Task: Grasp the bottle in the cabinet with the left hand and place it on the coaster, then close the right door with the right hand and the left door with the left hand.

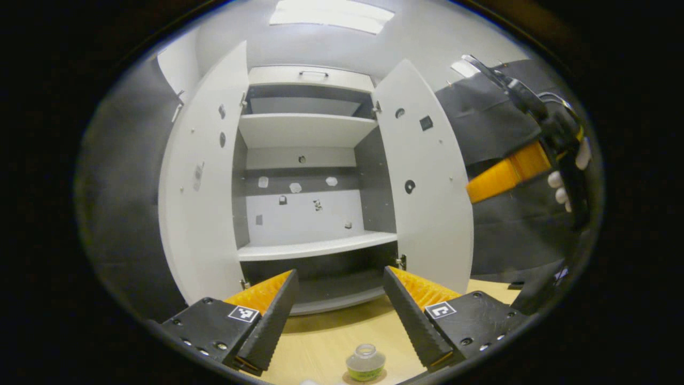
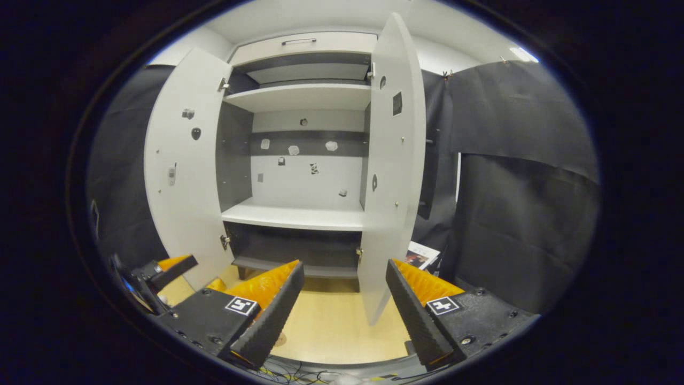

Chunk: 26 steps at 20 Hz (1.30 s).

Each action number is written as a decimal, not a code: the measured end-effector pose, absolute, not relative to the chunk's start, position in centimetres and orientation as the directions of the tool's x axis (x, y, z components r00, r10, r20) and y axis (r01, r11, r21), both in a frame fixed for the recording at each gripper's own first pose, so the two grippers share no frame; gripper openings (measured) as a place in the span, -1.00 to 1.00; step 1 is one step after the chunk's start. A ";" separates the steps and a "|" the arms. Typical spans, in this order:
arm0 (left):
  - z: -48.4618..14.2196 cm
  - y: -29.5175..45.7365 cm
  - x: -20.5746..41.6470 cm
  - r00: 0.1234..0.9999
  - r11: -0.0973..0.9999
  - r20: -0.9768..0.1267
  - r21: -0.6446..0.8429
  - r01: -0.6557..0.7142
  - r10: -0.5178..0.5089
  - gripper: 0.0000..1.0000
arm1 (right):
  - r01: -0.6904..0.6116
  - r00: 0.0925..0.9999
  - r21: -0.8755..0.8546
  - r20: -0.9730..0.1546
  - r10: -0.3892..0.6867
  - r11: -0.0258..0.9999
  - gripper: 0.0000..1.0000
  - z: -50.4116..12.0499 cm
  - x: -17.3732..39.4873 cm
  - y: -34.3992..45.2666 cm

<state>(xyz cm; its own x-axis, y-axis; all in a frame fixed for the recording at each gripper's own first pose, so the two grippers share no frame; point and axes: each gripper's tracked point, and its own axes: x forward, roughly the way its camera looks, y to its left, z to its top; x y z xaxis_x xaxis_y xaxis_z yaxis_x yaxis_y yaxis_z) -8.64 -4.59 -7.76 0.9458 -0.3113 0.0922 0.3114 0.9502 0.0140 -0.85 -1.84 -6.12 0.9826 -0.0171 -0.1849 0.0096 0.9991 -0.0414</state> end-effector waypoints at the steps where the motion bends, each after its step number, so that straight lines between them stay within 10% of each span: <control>1: -6.6 -3.8 -8.9 0.951 0.955 0.090 0.002 0.298 -0.297 0.94 | 0.015 0.985 -0.043 -0.171 -0.022 0.999 1.00 -5.9 -1.1 -1.9; 14: -3.2 7.9 -12.0 0.996 0.999 -0.079 0.005 -0.038 0.038 0.94 | 0.113 0.991 0.024 -0.071 -0.111 0.993 1.00 -4.7 0.2 -8.4; 26: -0.4 2.0 -10.5 0.980 0.982 -0.065 -0.006 -0.187 0.187 0.94 | 0.050 0.998 0.064 -0.043 -0.047 0.997 1.00 0.1 8.9 -22.5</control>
<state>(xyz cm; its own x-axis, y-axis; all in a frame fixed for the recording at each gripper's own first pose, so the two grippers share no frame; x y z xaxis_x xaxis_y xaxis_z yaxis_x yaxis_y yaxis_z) -10.48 2.02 -0.36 0.9803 0.1866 -0.0646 -0.1873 0.9823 -0.0063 8.89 -22.49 0.12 0.9979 -0.0472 -0.0432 0.0499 0.9967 0.0638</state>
